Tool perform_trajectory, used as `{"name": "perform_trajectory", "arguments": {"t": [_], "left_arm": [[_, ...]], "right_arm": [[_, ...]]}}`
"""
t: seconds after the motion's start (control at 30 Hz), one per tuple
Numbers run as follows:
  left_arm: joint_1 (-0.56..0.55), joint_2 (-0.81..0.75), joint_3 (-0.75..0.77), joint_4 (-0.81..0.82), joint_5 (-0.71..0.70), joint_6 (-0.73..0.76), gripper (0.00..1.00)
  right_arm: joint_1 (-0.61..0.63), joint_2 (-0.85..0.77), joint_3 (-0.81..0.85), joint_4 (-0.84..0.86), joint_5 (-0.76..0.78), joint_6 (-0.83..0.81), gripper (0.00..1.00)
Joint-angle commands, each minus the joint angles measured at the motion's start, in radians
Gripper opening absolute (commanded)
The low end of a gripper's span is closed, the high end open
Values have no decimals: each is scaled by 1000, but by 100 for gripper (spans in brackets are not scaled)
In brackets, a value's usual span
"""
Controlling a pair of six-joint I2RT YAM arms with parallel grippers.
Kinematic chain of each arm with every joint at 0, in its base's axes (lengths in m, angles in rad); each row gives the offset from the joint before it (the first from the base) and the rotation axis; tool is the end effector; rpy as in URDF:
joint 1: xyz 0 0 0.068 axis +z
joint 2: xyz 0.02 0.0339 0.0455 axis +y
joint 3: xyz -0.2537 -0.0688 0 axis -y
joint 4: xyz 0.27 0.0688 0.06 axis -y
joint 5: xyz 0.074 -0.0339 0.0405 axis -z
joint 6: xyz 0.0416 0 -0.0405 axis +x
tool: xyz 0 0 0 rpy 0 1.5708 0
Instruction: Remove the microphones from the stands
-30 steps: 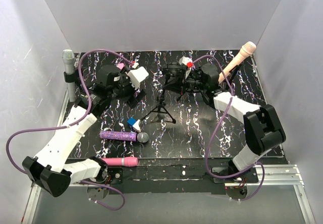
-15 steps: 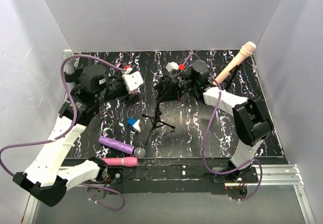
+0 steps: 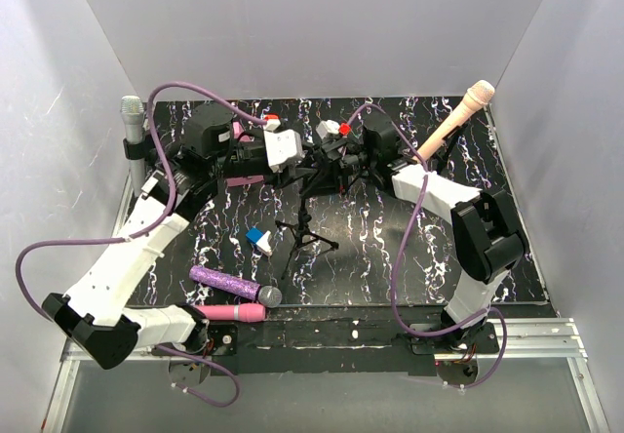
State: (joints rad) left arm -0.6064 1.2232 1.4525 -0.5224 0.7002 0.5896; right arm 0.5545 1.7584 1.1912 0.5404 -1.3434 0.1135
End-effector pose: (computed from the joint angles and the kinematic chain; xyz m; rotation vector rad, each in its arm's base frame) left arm 0.2182 -0.1840 0.4413 1.4004 1.1987 -0.6607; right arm 0.3278 0.2507 0.2661 -1.4018 1.1607 1.5403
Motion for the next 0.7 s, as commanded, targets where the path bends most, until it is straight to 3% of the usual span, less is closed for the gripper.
{"name": "perform_trajectory", "arguments": {"t": [0.0, 0.07, 0.13, 0.17, 0.23, 0.3, 0.43, 0.57, 0.67], "left_arm": [[-12, -10, 22, 27, 71, 4, 40], [-12, -4, 22, 28, 58, -11, 33], [-10, 1, 26, 38, 45, -36, 25], [-10, 5, 25, 42, 42, -43, 17], [-12, 4, 19, 56, 38, -56, 4], [-12, -8, -15, 94, 18, -73, 0], [-12, -34, -75, 185, -68, -116, 0], [-12, -60, -116, 245, -187, -131, 0], [-12, -80, -155, 323, -338, -154, 0]], "right_arm": [[1, -53, 71, -187, 59, -159, 8], [-1, -62, 77, -217, 108, -164, 13], [-5, -71, 82, -247, 173, -158, 26], [-10, -77, 88, -267, 218, -147, 39], [-27, -89, 99, -290, 297, -94, 53], [-54, -100, 108, -309, 328, -49, 72], [-102, -138, 117, -419, 313, -60, 81], [-113, -181, 114, -590, 320, -164, 83], [-119, -229, 88, -625, 322, -157, 85]]}}
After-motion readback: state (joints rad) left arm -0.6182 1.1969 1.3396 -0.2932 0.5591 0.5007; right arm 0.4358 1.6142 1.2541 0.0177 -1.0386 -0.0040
